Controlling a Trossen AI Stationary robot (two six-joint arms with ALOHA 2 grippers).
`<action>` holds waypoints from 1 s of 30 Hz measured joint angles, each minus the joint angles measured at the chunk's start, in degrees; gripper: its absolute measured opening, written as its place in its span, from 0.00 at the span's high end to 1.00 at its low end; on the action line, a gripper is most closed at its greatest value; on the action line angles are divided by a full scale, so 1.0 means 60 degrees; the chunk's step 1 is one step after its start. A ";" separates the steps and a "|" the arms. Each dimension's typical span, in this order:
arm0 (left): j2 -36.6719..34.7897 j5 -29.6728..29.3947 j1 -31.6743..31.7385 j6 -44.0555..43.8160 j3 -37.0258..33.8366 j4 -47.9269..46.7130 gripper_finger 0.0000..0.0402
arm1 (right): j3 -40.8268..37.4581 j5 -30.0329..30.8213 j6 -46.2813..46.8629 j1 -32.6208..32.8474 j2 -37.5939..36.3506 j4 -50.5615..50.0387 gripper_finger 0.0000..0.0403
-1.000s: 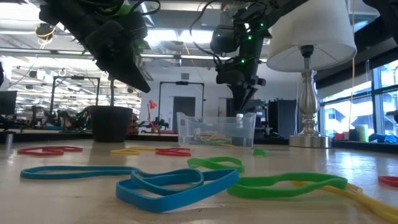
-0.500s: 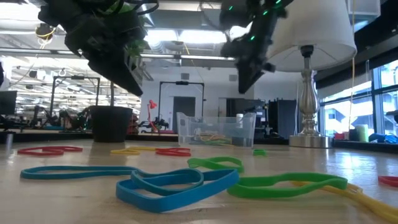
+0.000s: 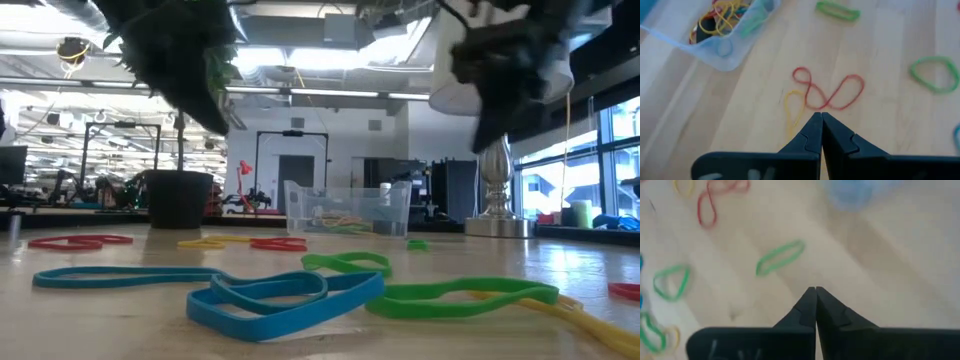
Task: Pick and place rubber bands into bin
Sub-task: Put the red rubber band into the transparent bin
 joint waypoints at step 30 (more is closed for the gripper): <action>0.3758 -0.0267 -0.2958 -0.7254 0.3699 -0.1481 1.00 | -0.2584 0.0006 -0.0024 0.2421 -0.0498 0.1030 0.99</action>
